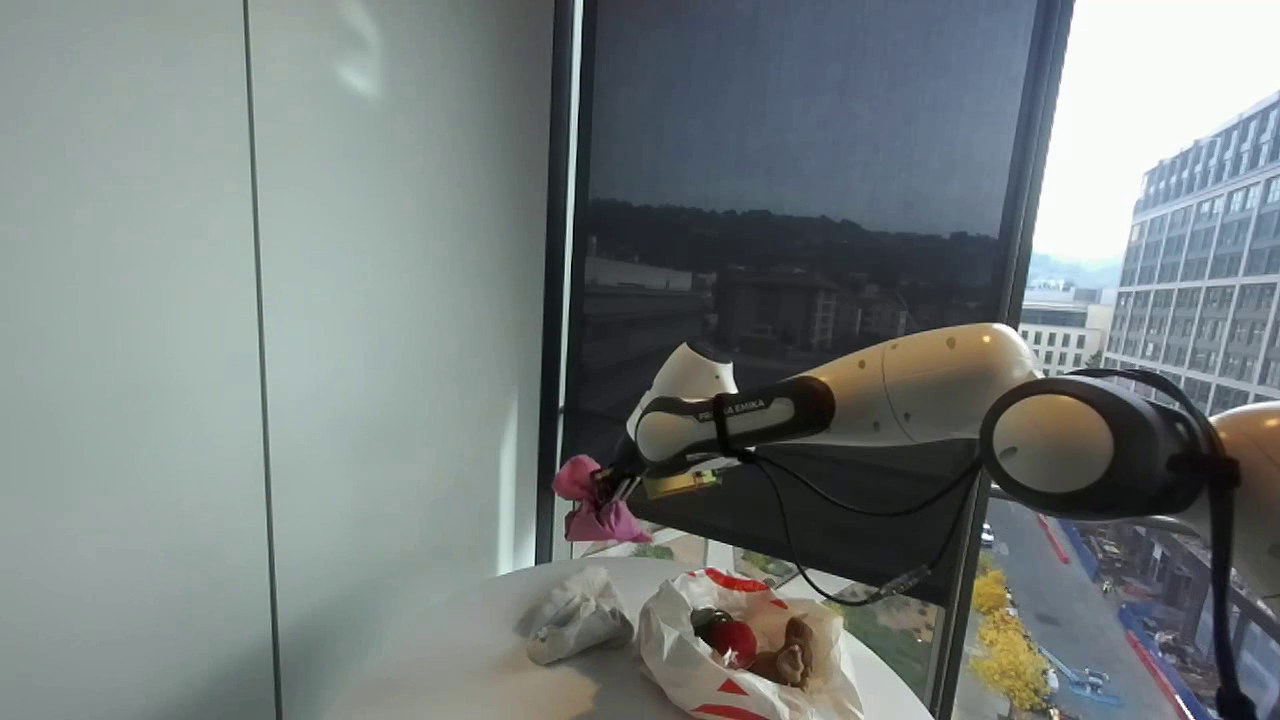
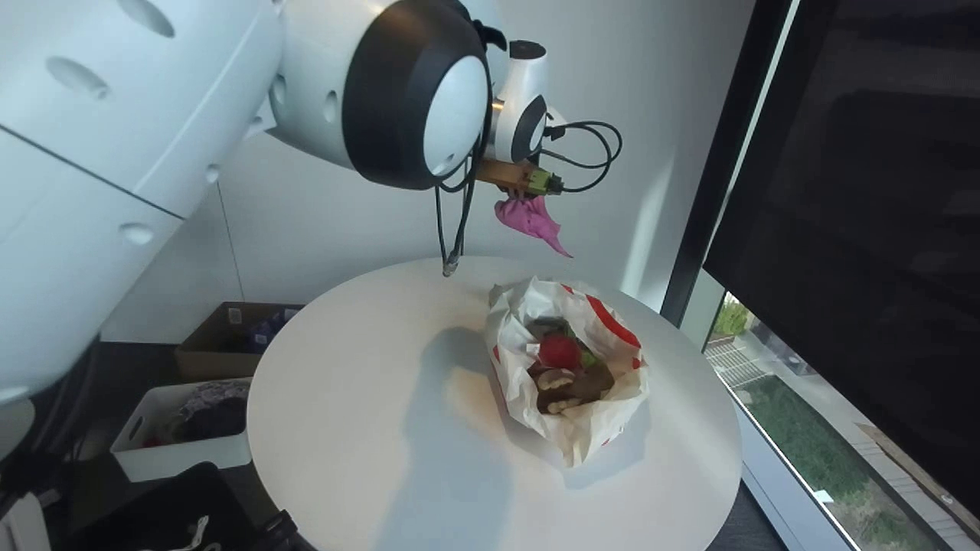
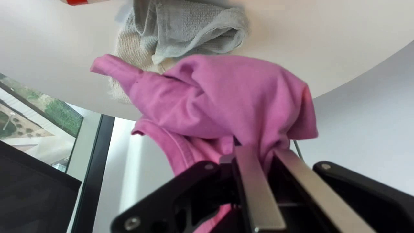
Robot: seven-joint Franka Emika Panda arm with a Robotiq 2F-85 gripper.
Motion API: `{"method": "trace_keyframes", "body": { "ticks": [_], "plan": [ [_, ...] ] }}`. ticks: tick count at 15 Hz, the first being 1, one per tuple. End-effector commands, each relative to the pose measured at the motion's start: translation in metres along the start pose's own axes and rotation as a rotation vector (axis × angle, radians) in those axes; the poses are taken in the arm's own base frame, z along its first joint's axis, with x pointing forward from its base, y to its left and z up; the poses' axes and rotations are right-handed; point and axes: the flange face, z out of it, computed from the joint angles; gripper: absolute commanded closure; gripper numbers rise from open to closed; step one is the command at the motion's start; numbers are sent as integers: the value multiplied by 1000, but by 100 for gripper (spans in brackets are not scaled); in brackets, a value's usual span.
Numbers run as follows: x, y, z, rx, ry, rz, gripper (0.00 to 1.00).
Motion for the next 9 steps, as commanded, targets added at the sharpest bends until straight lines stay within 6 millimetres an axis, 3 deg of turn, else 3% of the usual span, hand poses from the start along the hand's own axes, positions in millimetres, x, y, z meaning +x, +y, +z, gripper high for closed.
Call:
{"method": "trace_keyframes", "body": {
  "ticks": [1,5,9],
  "plan": [
    [-10,9,-67,-75,29,107,97],
    [-33,34,-116,-190,-26,252,97],
    [-73,47,-127,-232,-164,355,97]
  ]
}}
